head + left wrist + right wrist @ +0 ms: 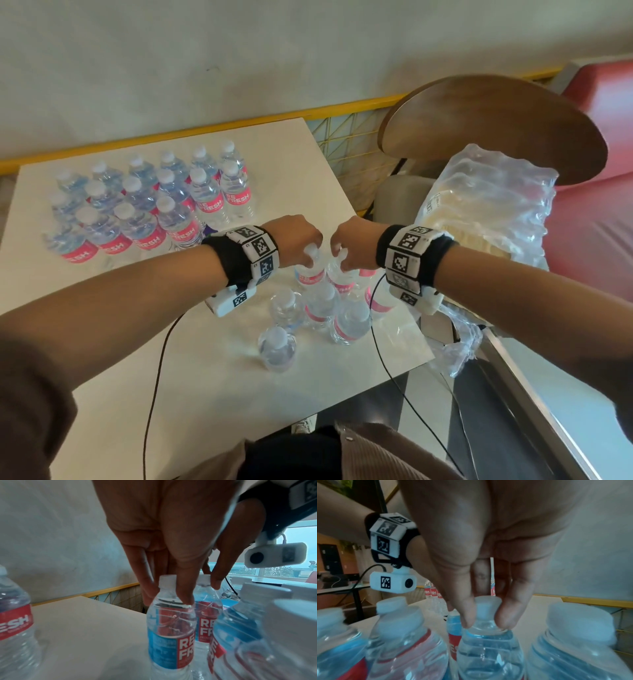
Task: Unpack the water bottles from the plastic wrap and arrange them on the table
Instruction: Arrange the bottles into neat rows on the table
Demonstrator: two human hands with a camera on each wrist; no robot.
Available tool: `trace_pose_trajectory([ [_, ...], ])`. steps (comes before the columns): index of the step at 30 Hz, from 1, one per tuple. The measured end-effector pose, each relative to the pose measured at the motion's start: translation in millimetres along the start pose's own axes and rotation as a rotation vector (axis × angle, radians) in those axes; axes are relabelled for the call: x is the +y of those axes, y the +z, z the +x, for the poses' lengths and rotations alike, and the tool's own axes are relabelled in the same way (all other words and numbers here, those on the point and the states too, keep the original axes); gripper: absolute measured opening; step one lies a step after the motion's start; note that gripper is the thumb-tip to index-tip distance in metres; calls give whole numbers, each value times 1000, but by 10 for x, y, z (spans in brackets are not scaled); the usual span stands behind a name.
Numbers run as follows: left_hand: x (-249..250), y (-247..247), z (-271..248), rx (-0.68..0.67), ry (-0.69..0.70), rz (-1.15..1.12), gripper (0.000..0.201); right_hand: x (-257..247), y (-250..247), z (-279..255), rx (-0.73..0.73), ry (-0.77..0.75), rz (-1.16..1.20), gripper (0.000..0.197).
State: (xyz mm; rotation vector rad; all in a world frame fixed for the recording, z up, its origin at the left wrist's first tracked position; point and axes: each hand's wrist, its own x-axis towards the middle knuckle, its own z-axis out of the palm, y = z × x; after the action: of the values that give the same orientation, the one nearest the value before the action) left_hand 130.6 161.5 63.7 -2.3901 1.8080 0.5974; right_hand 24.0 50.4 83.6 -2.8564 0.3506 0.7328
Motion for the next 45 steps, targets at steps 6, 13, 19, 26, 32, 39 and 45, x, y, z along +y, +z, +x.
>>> trace_pose_trajectory([
  [6, -378, -118, -213, 17, -125, -101, 38, -55, -292, 151, 71, -37, 4, 33],
  [13, -906, -297, -539, 107, -276, -98, 36, -422, -658, 565, 133, -96, 4, 32],
  [19, -1294, -265, -661, 48, -354, -27, 31, -832, -774, 996, 97, -169, -36, 36],
  [26, -1537, -196, -638, 15, -395, -78, 24, -1168, -740, 1479, 67, -194, -70, 35],
  [32, -1627, -158, -590, 43, -423, -144, 26, -1246, -639, 1663, 63, -222, -108, 37],
  [39, -1600, -100, -502, 76, -430, -178, 37, -1156, -566, 1671, -2, -170, -121, 57],
  [45, -1640, -79, -483, 126, -416, -222, 39, -1109, -515, 1654, 126, -181, -122, 48],
])
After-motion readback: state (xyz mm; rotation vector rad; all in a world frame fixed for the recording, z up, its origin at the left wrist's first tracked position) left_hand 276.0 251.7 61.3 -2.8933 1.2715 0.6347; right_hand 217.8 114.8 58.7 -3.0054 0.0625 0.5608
